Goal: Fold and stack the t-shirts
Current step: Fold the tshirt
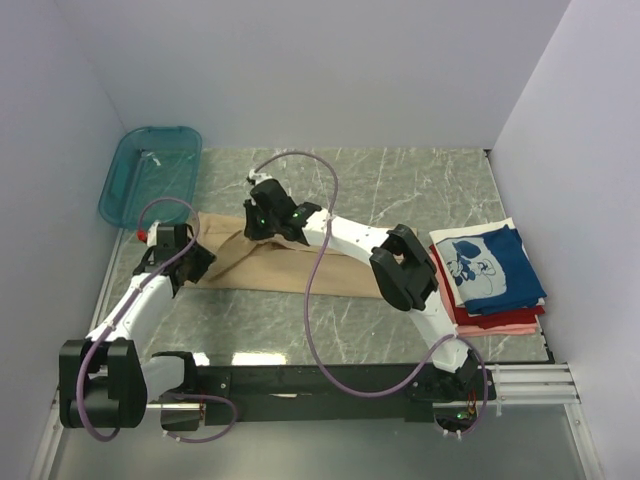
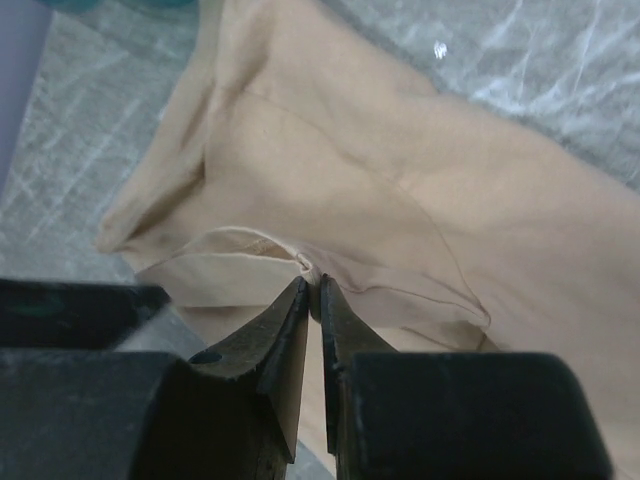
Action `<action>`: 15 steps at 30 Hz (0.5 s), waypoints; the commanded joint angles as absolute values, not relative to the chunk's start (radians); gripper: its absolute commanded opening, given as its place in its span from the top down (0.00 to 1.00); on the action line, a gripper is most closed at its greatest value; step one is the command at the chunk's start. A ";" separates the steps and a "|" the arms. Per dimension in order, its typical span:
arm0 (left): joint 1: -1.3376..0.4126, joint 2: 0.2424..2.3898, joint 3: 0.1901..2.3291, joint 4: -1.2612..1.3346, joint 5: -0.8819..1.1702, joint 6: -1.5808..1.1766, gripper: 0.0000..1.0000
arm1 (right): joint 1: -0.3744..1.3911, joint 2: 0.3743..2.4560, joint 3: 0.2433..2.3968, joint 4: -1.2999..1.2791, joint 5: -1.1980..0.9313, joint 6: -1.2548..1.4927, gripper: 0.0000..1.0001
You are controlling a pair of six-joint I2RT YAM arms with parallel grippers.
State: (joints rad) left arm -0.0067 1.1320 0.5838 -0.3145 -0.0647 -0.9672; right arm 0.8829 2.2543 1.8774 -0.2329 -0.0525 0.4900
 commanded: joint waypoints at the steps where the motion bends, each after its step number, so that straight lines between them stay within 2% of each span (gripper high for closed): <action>1: -0.003 1.134 0.664 -0.302 -0.057 -0.974 0.55 | 0.881 2.177 1.809 -0.183 -0.061 0.502 0.83; 8: -0.003 1.147 0.692 -0.282 -0.032 -0.974 0.57 | 0.882 2.137 1.689 -0.132 -0.077 0.522 0.85; 15: -0.003 1.299 0.747 -0.249 -0.040 -0.962 0.63 | 0.882 2.082 1.565 -0.066 -0.078 0.537 0.85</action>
State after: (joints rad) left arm -0.0067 1.2564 0.6952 -0.2909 -0.0460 -0.9653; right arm 0.8829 2.1674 1.5906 -0.1551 -0.0761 0.5243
